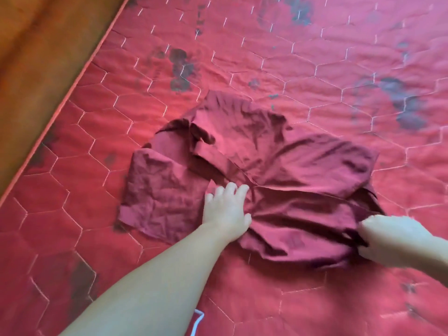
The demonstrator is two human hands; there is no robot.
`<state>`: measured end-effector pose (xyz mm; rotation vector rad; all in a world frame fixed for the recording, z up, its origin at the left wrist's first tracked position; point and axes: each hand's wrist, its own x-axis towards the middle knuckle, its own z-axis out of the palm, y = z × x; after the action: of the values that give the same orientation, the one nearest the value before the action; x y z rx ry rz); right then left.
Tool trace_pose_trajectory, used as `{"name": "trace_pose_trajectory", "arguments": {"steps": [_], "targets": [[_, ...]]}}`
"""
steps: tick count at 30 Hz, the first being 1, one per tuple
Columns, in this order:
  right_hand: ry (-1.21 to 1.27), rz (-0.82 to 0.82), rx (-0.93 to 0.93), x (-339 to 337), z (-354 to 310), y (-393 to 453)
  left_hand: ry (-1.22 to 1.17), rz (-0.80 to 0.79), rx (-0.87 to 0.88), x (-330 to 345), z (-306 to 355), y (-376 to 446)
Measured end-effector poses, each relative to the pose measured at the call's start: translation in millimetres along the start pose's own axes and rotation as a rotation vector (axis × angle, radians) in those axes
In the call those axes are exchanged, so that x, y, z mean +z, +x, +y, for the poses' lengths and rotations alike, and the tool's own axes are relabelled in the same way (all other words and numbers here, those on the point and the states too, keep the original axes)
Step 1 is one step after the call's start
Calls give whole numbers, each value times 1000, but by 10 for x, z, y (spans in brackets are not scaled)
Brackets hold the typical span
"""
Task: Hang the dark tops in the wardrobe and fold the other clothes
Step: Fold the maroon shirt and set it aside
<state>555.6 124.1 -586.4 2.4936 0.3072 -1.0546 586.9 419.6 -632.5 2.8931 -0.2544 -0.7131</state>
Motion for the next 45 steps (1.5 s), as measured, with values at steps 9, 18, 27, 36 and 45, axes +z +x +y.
{"name": "trace_pose_trajectory", "arguments": {"steps": [9, 18, 27, 36, 45], "targets": [[469, 370, -182, -54, -833, 56, -494, -388, 189, 135, 605, -447], [419, 184, -135, 356, -562, -192, -9, -361, 252, -12, 163, -550], [421, -471, -346, 449, -828, -531, 44, -912, 137, -130, 158, -598], [1208, 242, 195, 311, -1222, -379, 156, -949, 86, -70, 211, -704], [762, 1, -504, 616, -1816, -755, -230, -17, 32, 131, 92, -744]]}}
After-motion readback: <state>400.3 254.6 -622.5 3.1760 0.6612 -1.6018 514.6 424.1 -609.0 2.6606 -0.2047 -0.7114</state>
